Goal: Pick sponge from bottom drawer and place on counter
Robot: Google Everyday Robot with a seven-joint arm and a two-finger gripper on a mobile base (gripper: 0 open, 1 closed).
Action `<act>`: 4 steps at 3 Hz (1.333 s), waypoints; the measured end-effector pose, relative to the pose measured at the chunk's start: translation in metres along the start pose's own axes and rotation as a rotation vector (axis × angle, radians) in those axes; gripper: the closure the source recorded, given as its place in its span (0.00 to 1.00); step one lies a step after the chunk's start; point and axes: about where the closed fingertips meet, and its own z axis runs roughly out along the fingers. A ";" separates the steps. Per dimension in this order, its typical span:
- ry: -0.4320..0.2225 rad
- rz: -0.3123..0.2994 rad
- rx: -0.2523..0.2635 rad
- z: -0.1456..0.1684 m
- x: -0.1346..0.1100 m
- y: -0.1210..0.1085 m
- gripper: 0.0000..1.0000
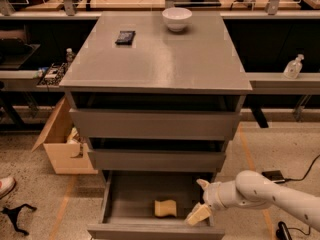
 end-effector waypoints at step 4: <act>0.010 -0.057 0.051 0.120 0.065 -0.051 0.00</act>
Offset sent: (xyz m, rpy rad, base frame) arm 0.0216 0.0141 -0.1095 -0.0703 -0.0617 0.0579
